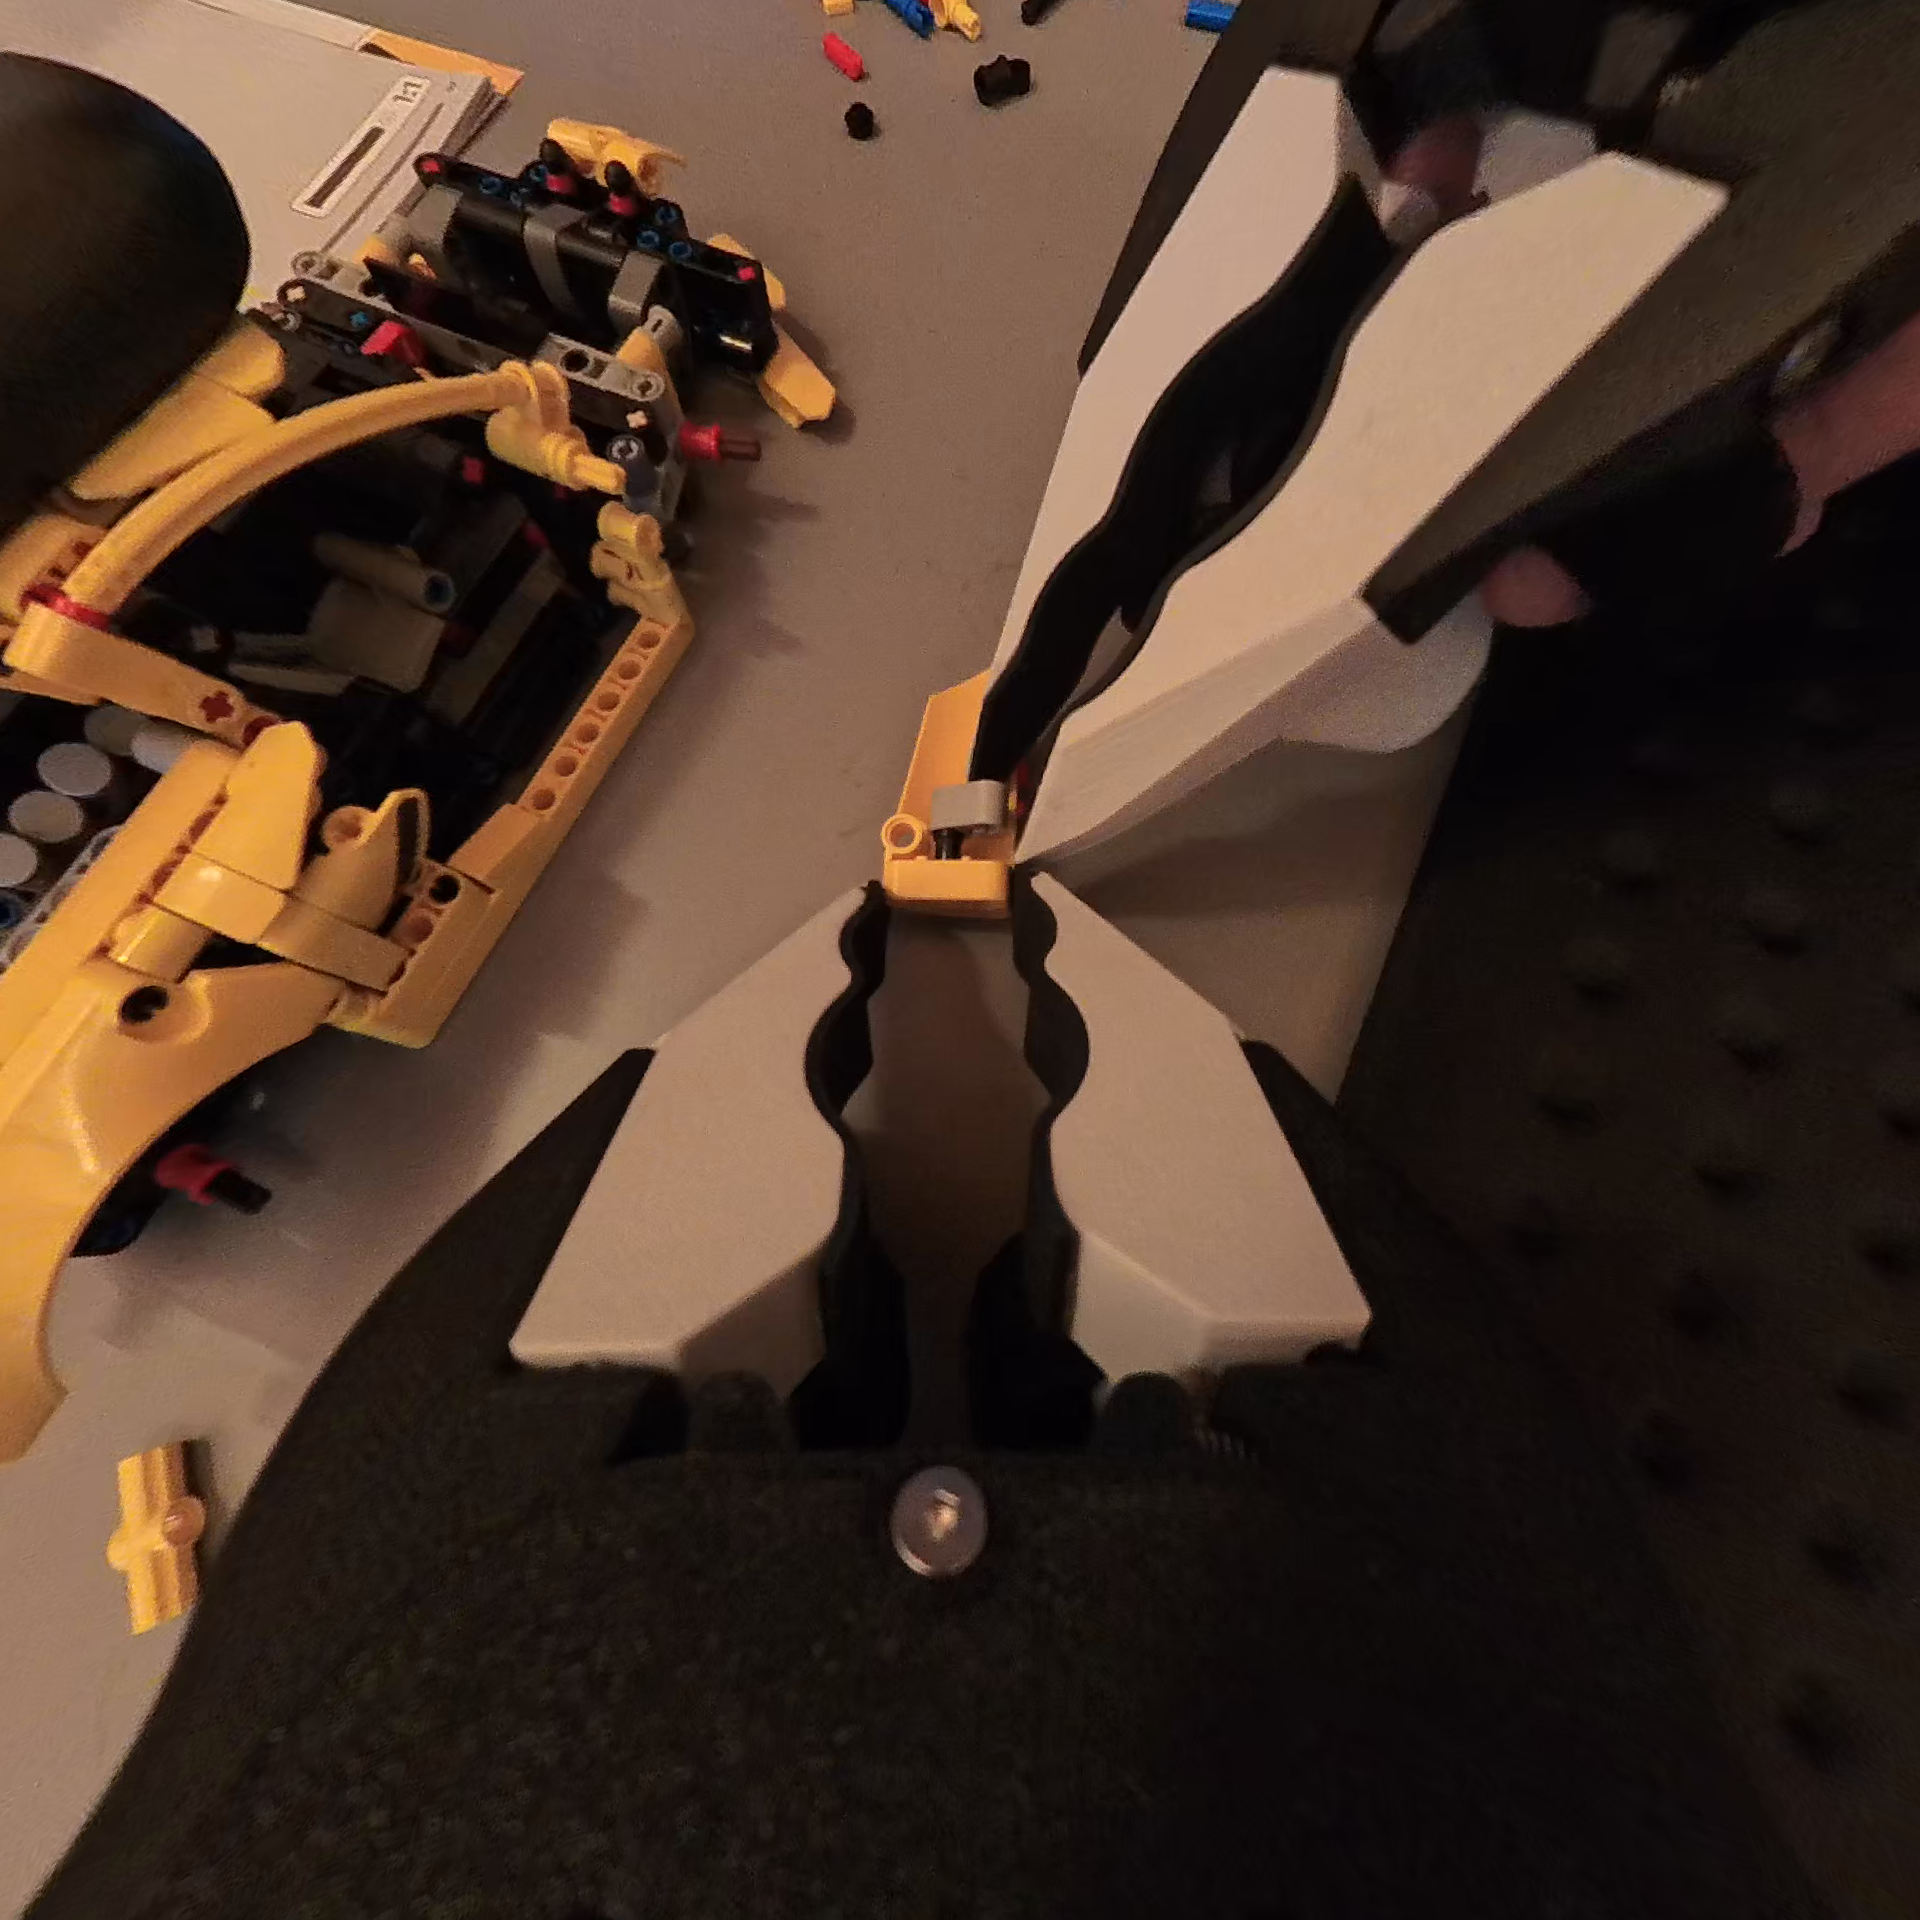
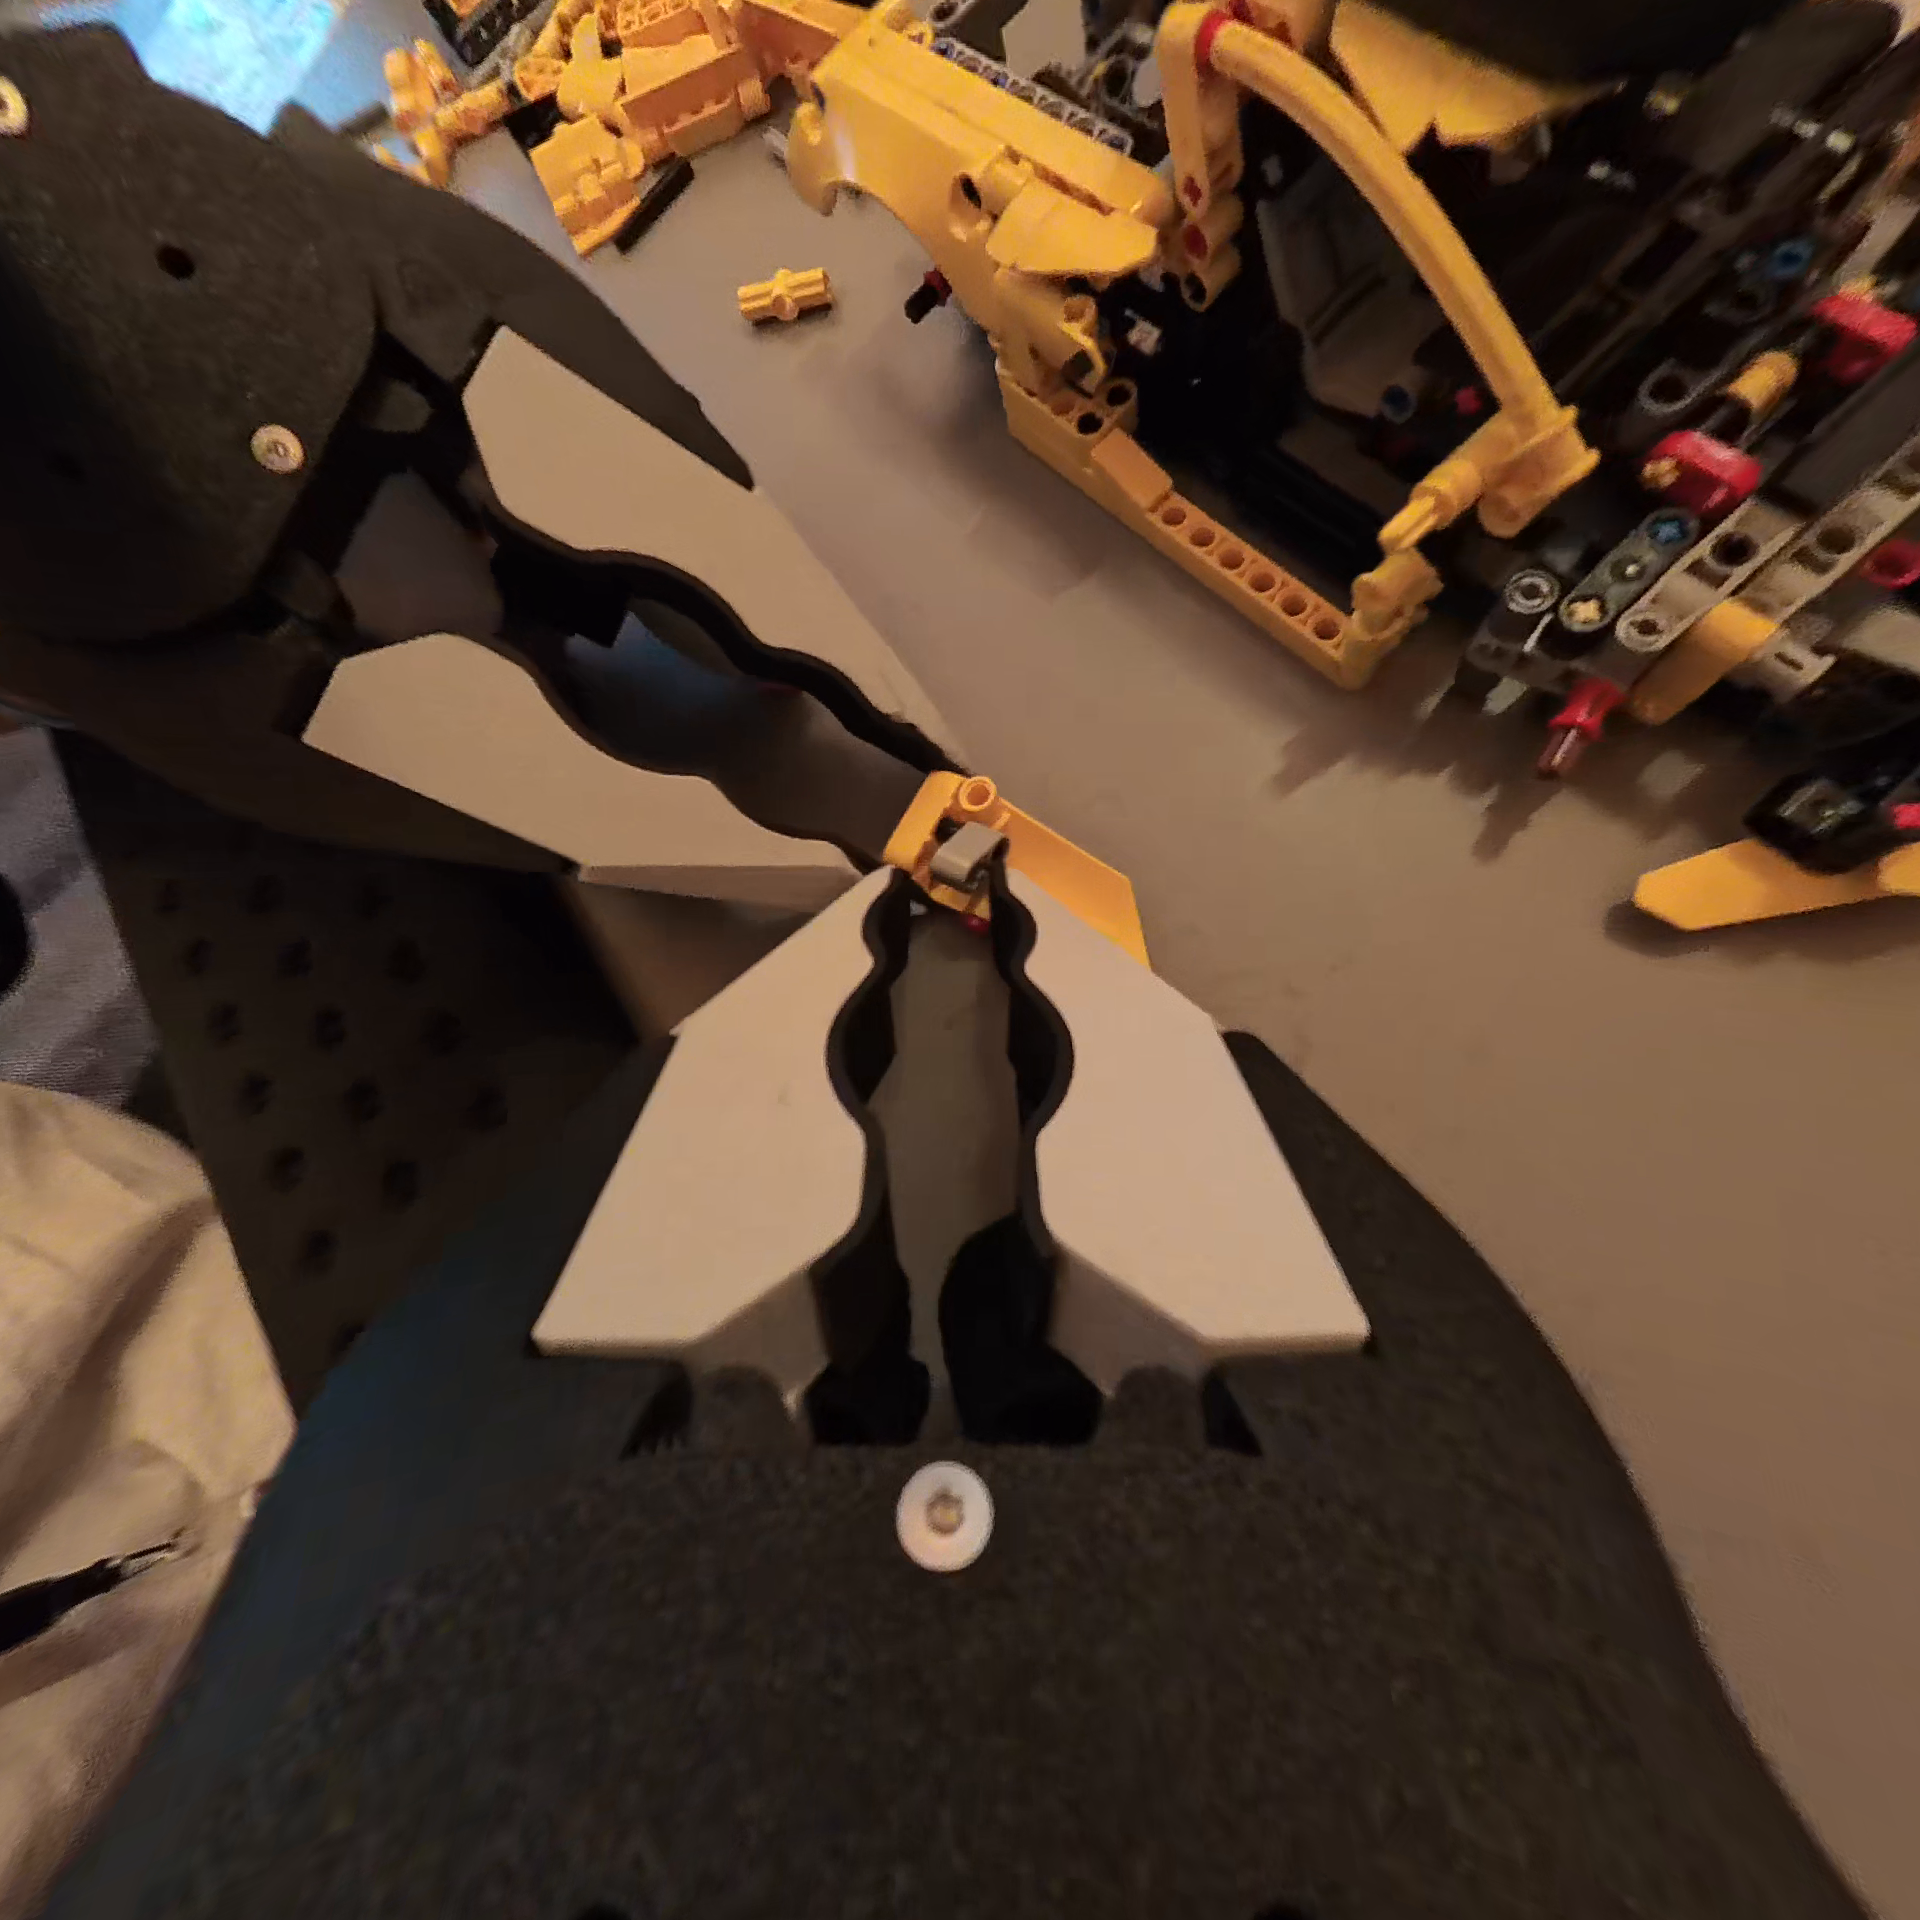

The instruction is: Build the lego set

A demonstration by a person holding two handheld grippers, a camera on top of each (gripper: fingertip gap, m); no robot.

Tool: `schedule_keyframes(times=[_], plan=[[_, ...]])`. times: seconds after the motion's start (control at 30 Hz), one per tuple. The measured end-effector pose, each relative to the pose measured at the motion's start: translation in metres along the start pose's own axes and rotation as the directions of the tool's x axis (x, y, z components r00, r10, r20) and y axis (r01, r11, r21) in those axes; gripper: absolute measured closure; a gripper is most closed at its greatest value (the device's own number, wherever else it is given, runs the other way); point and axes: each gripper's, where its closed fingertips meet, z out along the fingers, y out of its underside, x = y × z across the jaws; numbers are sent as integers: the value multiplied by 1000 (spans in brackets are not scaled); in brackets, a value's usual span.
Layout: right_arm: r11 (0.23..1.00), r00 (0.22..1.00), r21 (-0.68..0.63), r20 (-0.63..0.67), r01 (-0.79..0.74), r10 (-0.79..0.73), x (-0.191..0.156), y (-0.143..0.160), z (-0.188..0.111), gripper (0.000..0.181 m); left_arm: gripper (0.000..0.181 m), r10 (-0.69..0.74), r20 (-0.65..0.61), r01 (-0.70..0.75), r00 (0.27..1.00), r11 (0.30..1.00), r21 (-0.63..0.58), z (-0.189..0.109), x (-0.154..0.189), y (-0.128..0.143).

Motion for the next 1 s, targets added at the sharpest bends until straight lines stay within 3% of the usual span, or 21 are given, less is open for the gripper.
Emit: schedule_keyframes(times=[0.27,0.57,0.63,0.87,1.0], plan=[[972,946,-3,228,-235,230,-8,-3,-4,151,157,5,2,-5,1000,1000,-1,0,0,0],[980,971,34,146,-198,191,-5,-7,-2,156,157,13,6,-13,1000,1000,0,1,1,0],[981,978,34,91,-191,187,2,-4,0,172,157,19,6,-19,1000,1000,0,1,1,0],[990,989,23,55,-136,135,-1,-3,4,173,157,5,-9,-5,1000,1000,-1,1,1,0],[982,980,32,74,-187,184,-2,-4,4,173,158,1,-15,-1,1000,1000,-1,1,1,0]])
